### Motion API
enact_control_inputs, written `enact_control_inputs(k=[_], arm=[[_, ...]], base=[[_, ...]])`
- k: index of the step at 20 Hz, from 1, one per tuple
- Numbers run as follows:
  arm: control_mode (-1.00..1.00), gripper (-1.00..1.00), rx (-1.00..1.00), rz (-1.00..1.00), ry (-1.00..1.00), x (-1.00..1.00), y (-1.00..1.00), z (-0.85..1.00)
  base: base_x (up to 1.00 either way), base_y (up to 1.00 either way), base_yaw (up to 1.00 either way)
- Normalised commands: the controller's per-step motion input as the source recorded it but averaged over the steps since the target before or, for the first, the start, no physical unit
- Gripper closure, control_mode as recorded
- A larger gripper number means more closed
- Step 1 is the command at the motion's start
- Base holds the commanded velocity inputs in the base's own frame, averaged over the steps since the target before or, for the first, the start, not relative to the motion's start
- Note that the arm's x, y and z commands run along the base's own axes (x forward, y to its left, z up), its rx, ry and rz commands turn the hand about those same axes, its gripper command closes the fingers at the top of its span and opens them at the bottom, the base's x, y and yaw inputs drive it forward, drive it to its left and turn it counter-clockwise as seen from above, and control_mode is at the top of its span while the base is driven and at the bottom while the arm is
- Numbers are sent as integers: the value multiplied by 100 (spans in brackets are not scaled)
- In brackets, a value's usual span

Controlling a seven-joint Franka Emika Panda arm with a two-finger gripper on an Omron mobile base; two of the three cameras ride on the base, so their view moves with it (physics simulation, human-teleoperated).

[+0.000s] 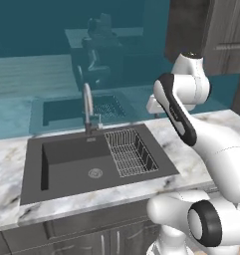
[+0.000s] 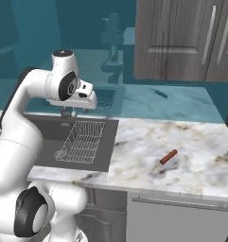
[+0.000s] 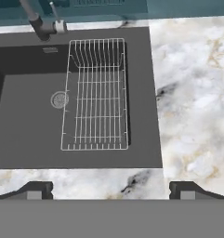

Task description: Store the hot dog in the freezer for long-term storage. Close the freezer door after placing the cooked food.

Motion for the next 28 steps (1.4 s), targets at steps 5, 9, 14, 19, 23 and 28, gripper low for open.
enact_control_inputs(k=[5,9,14,19,23,28], arm=[[100,-100,0,0,0,0,0,0],[100,-100,0,0,0,0,0,0],[100,-100,0,0,0,0,0,0],[100,-100,0,0,0,0,0,0],[100,-100,0,0,0,0,0,0],[-100,-100,0,-1,0,0,-5,-3]], base=[[0,-48,-5],[0,-44,-4],[0,-43,-3],[0,-43,-4],[0,-41,-4],[0,-24,-4]])
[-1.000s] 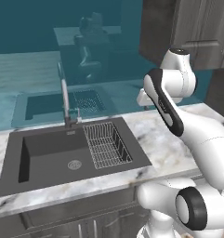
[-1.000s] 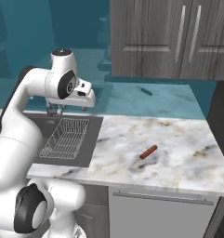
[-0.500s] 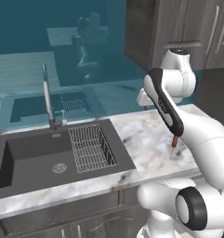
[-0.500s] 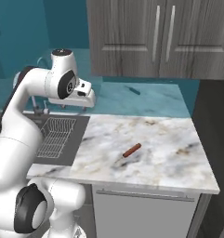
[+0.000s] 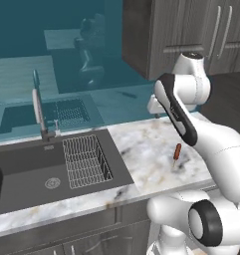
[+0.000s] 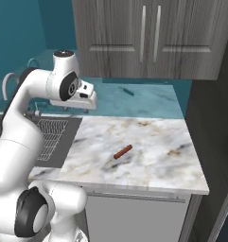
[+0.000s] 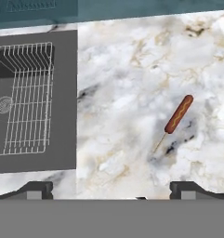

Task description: Store the hot dog in the freezer for long-term storage. Close the freezer door after placing the cooked food.

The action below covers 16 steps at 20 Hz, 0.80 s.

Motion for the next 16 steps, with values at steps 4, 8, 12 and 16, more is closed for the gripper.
enact_control_inputs(k=[4,8,12,16], arm=[[-100,-100,2,-9,3,0,-18,-14],[-100,-100,1,-11,4,0,-11,-12],[-100,-100,3,-15,8,-1,-19,-20],[-100,-100,0,-16,19,10,-35,-59]], base=[[0,0,0],[0,0,0],[0,0,0],[0,0,0]])
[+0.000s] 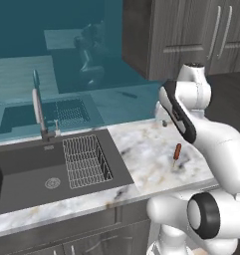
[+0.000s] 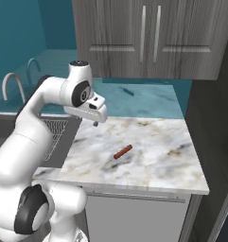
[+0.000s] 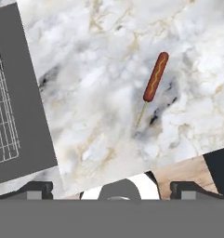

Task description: Store the hot dog in the freezer for long-term storage. Close the freezer door after placing the cooked food.

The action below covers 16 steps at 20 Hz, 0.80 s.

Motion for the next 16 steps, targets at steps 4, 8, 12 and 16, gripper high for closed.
enact_control_inputs(k=[4,8,12,16], arm=[[-100,-100,-2,-15,4,16,-14,-77],[-100,-100,-7,-13,6,9,-26,-53],[-100,-100,-6,-15,9,0,-27,-38],[-100,-100,-4,-13,7,1,-30,-45]], base=[[0,0,0],[0,0,0],[0,0,0],[0,0,0]])
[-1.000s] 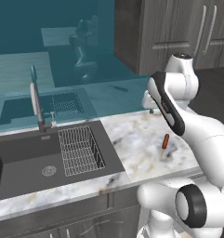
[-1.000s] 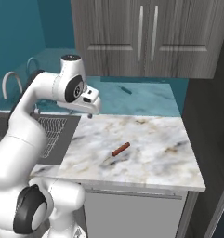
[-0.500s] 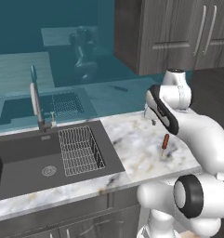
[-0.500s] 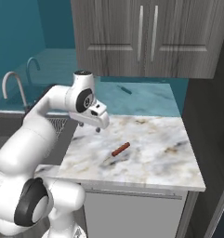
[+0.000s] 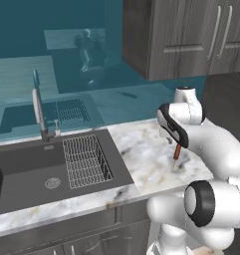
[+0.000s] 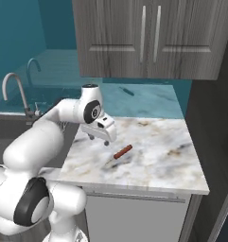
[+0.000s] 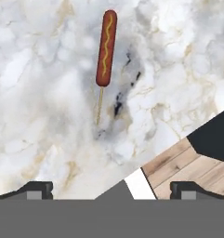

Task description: Store the hot dog in the freezer for long-term storage. Close the freezer door after placing the cooked food.

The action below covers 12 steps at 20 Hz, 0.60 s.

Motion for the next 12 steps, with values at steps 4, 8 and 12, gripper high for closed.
enact_control_inputs(k=[4,8,12], arm=[[-100,-100,0,-10,12,8,-35,-38],[-100,-100,0,-8,8,14,-29,-36],[-100,-100,0,-8,5,13,-18,-29]], base=[[0,0,0],[0,0,0],[0,0,0]])
